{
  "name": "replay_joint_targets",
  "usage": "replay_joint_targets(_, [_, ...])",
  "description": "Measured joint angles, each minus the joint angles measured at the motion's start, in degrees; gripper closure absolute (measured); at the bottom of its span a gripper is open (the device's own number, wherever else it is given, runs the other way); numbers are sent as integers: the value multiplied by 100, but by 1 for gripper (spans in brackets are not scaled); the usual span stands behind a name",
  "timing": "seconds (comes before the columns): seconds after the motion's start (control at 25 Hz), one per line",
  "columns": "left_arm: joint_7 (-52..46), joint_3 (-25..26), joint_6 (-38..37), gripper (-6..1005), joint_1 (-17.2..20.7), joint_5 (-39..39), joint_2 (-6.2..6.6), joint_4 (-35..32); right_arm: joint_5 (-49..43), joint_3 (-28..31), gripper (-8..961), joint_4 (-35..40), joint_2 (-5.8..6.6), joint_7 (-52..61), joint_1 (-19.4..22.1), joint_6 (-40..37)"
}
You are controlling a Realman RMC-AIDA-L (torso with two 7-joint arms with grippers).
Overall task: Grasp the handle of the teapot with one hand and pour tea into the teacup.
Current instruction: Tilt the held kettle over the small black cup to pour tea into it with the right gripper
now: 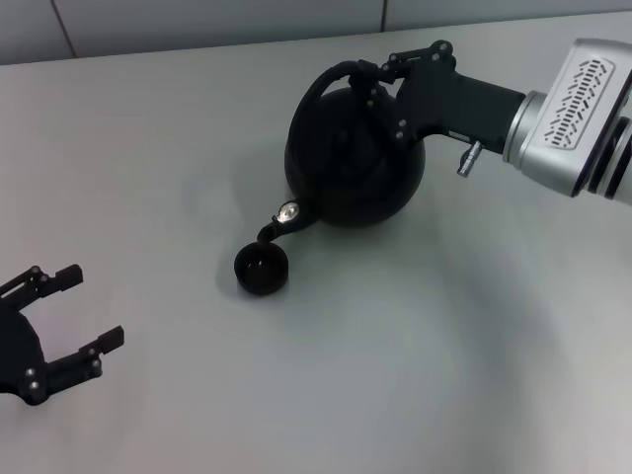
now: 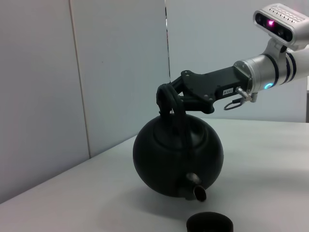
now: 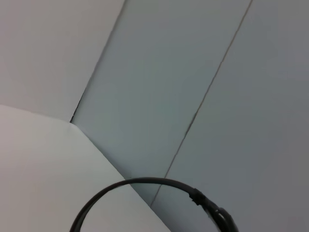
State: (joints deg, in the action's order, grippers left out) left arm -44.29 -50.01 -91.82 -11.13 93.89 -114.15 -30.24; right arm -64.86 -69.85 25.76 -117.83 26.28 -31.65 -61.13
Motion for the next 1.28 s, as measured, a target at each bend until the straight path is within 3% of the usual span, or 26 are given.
replay_joint_targets(1.28, [0, 53, 16, 188, -39, -2, -37, -9, -531, -66, 871, 602, -106, -647, 61, -9])
